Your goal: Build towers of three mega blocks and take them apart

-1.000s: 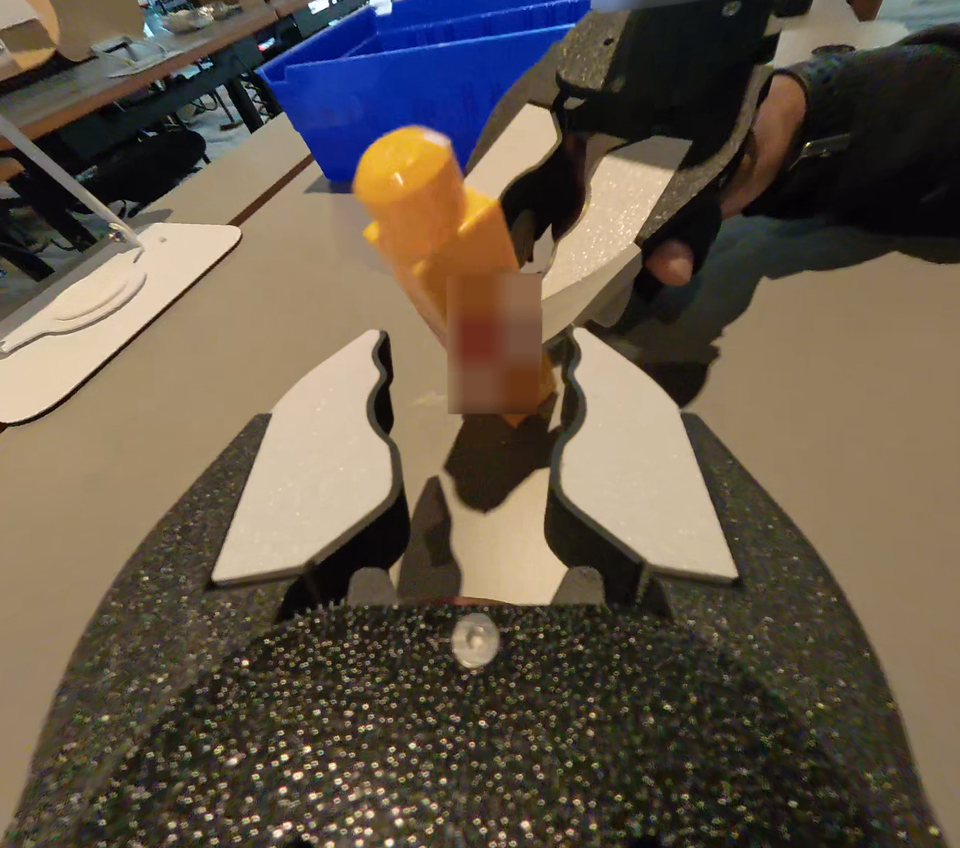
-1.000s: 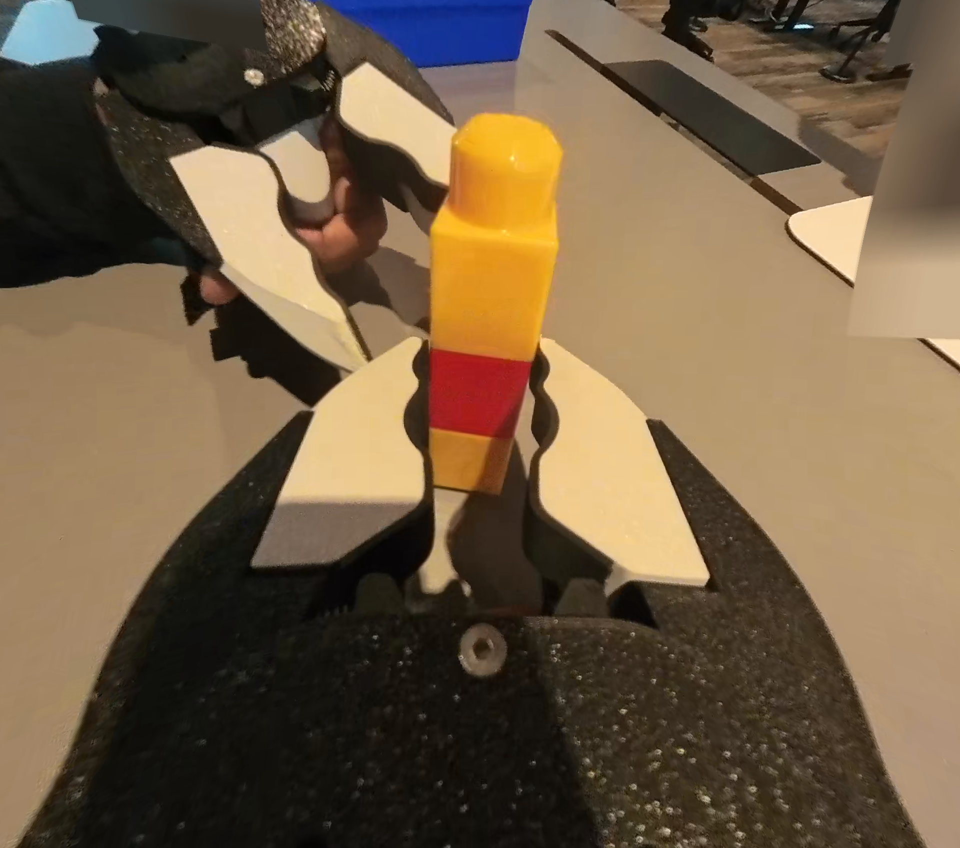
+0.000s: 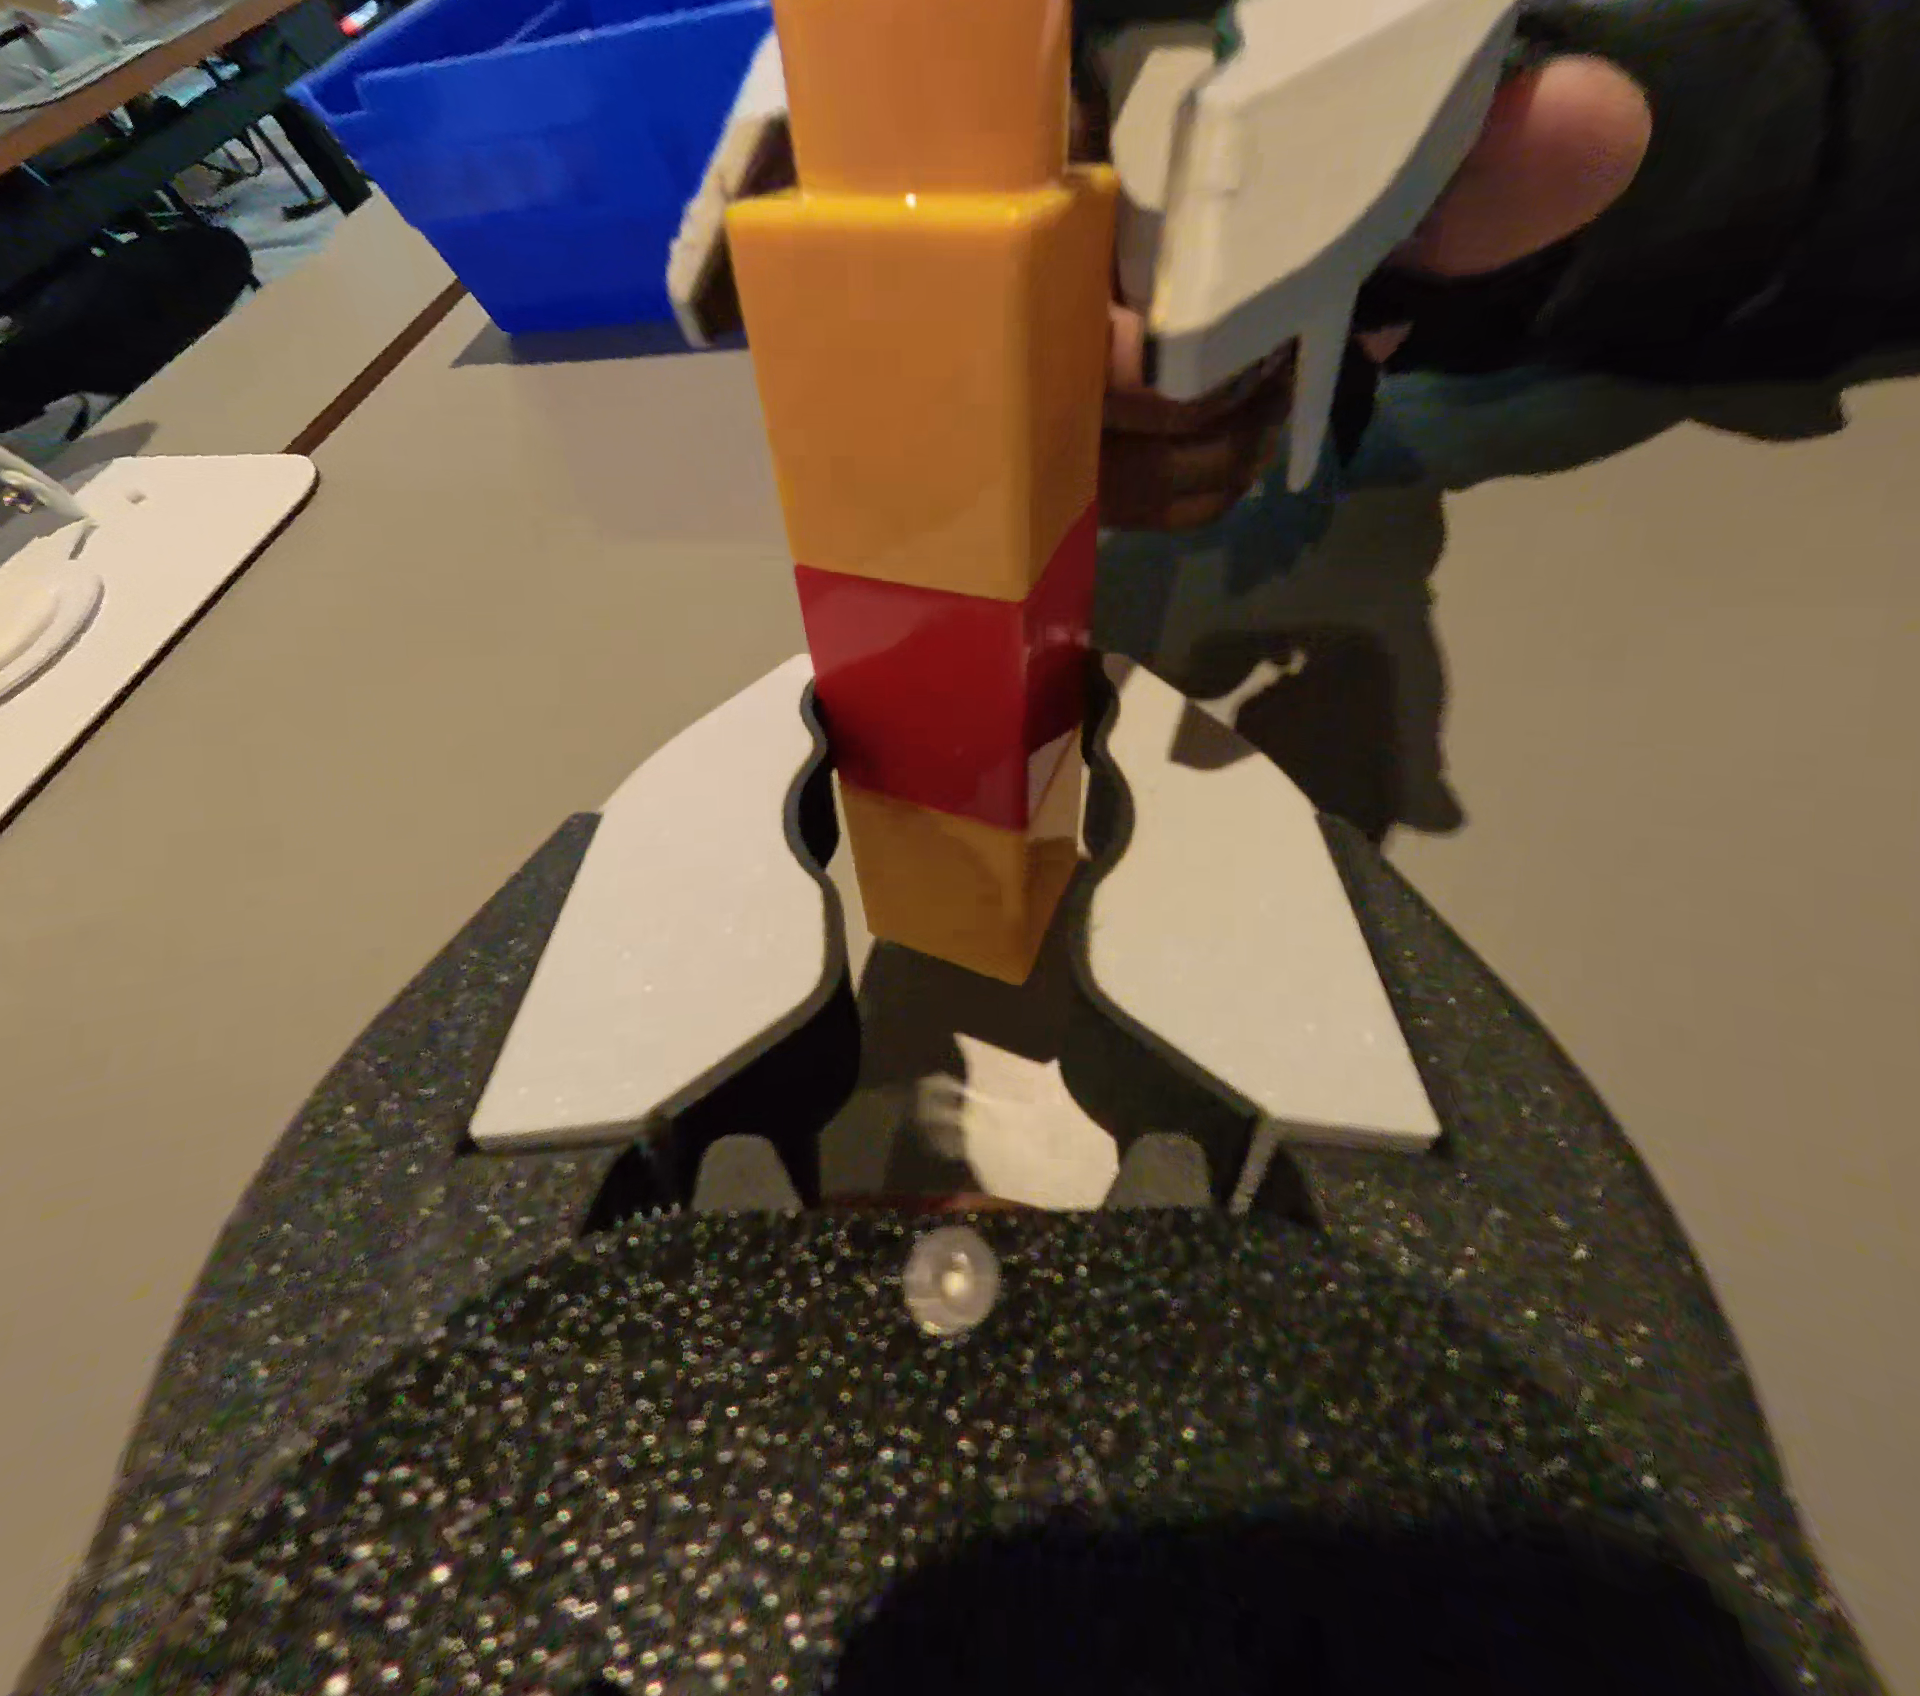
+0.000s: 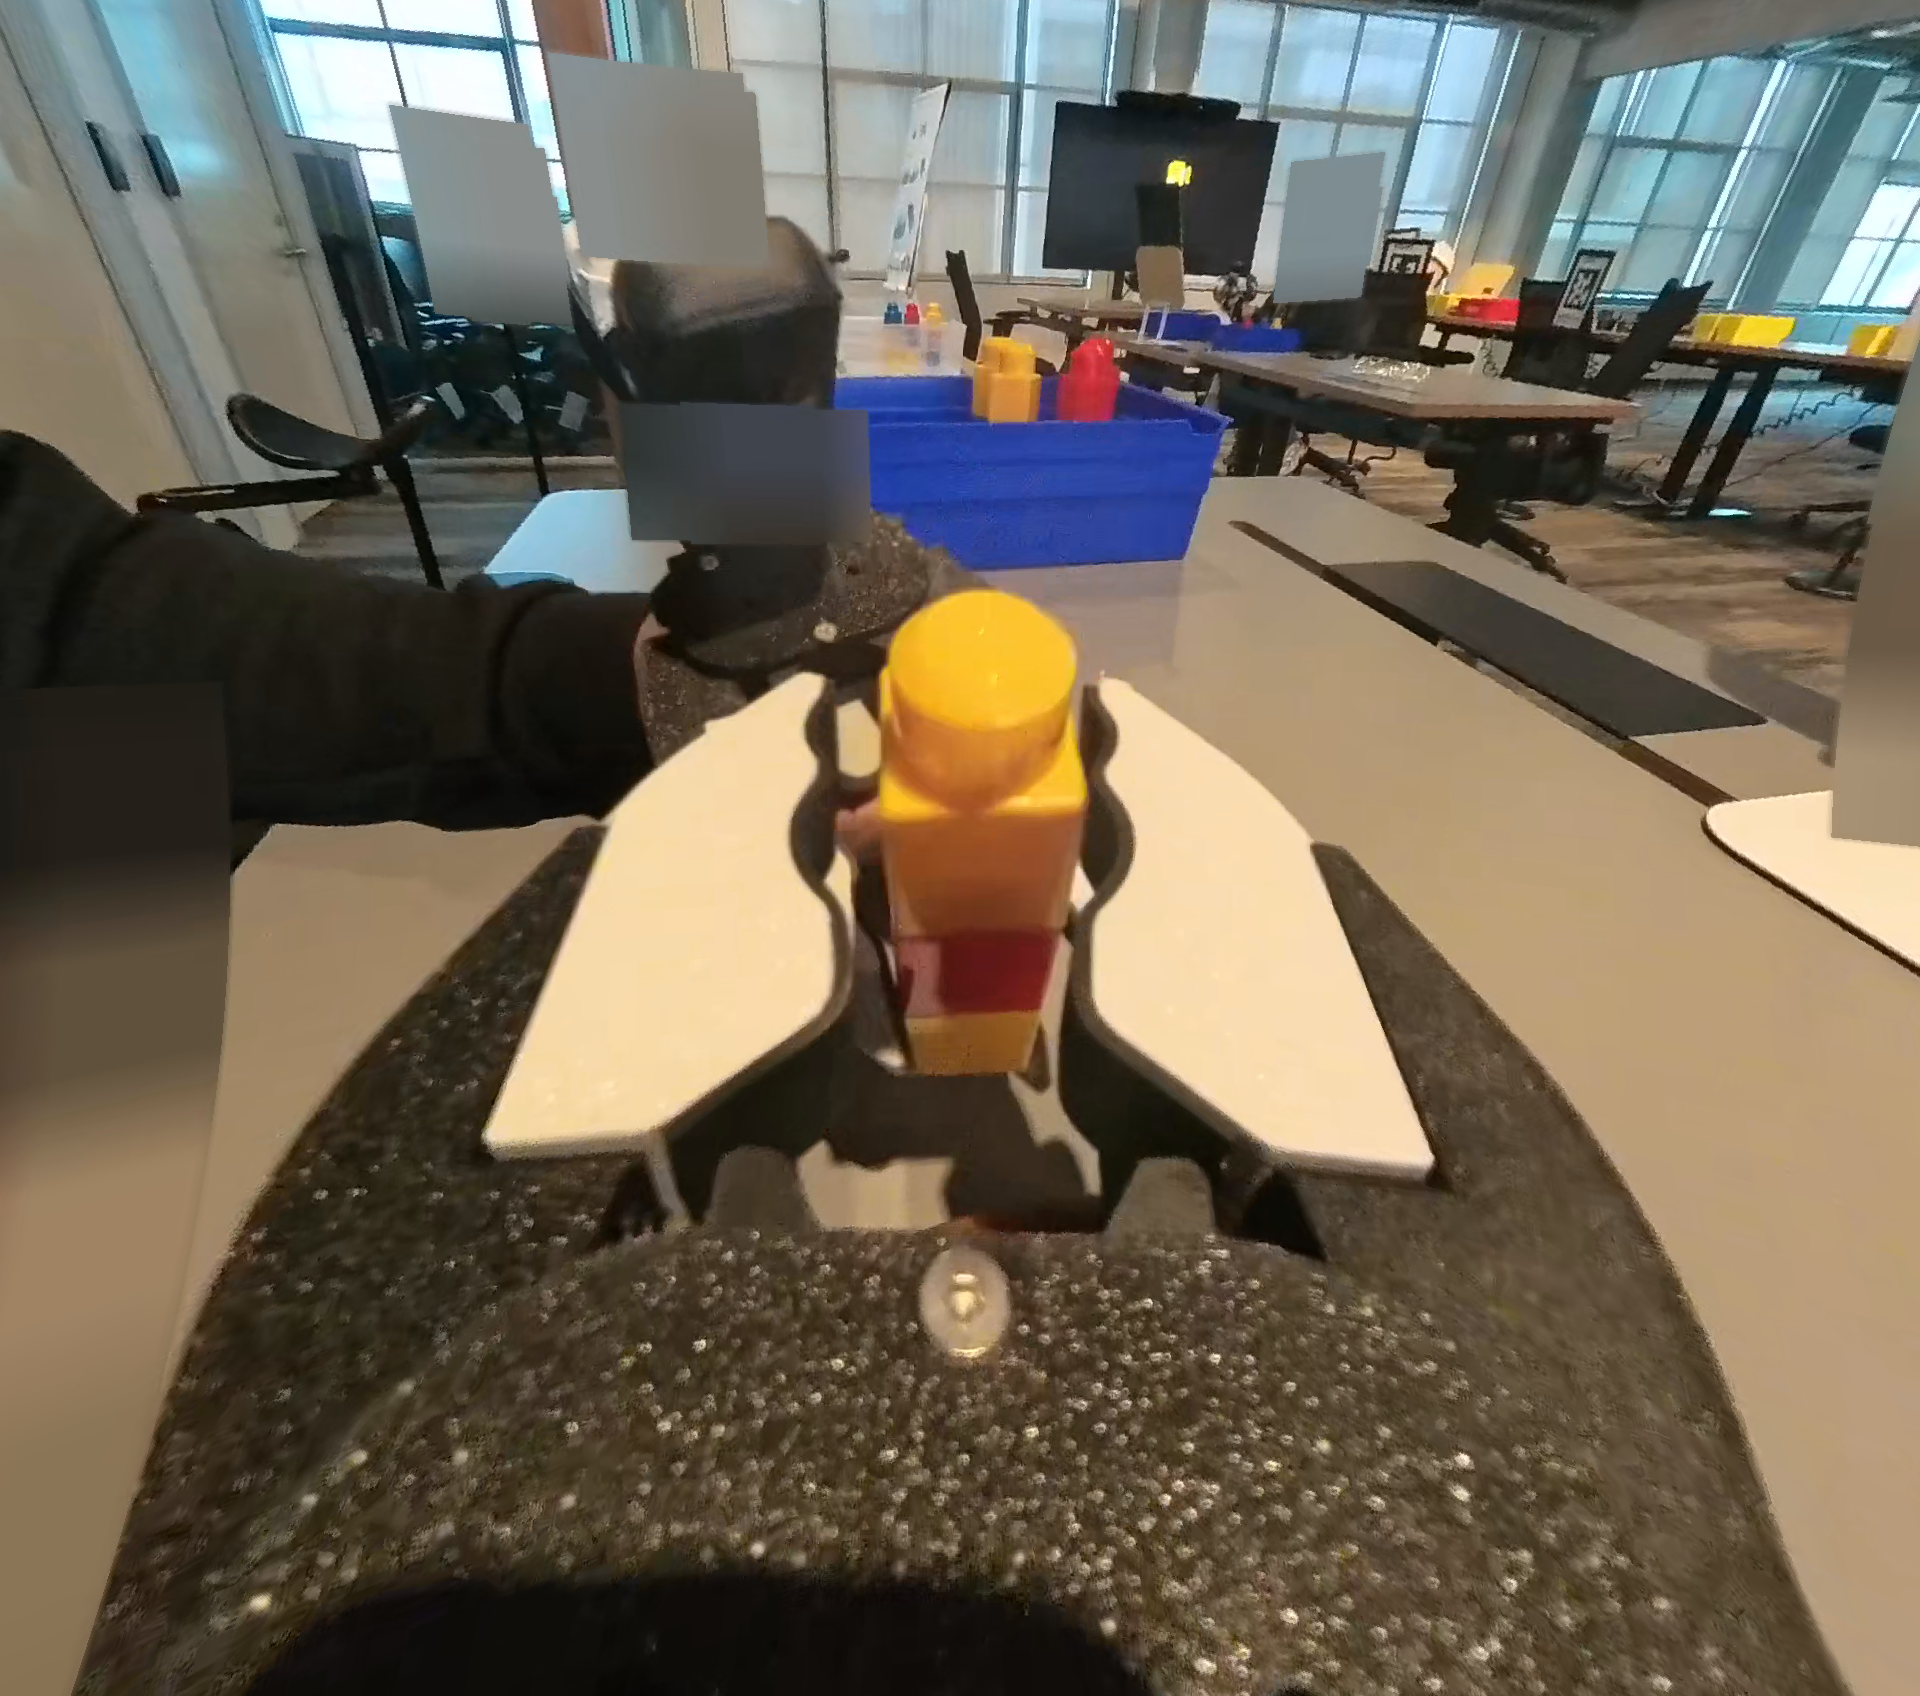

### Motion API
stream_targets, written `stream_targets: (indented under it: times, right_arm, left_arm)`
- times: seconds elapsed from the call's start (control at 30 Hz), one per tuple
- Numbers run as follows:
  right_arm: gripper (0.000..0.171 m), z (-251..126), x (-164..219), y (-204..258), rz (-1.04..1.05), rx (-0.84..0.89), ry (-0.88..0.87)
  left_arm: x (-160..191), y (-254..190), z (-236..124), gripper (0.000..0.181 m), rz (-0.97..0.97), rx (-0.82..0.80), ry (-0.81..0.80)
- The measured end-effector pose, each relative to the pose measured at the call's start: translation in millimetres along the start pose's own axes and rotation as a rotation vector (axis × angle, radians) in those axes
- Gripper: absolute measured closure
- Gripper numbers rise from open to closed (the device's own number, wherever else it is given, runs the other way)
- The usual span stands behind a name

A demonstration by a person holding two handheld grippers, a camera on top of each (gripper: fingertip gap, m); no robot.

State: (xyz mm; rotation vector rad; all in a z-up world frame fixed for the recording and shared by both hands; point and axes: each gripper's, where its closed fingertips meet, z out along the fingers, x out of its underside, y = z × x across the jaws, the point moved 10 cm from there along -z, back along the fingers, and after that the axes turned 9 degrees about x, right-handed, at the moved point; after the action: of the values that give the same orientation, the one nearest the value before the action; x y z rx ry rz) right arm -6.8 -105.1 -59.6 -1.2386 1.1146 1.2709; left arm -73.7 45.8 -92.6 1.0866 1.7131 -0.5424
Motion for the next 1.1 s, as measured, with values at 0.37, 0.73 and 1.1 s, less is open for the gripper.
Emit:
stream_targets:
  times: [0.37, 0.73, 1.1]
  right_arm:
    - [0.134, 1, 6, -15, 0.180, -0.024, 0.181]
    - [0.134, -8, 0, -27, 0.427, -0.103, -0.001]
    - [0.135, -23, -32, -11, 0.034, 0.122, -0.206]
  left_arm:
    - [8, 1, 4, 0.137, 0.168, -0.148, 0.153]
    - [-4, -3, -4, 0.140, 0.273, -0.227, 0.041]
    - [19, 21, -5, 0.145, 0.058, -0.357, 0.234]
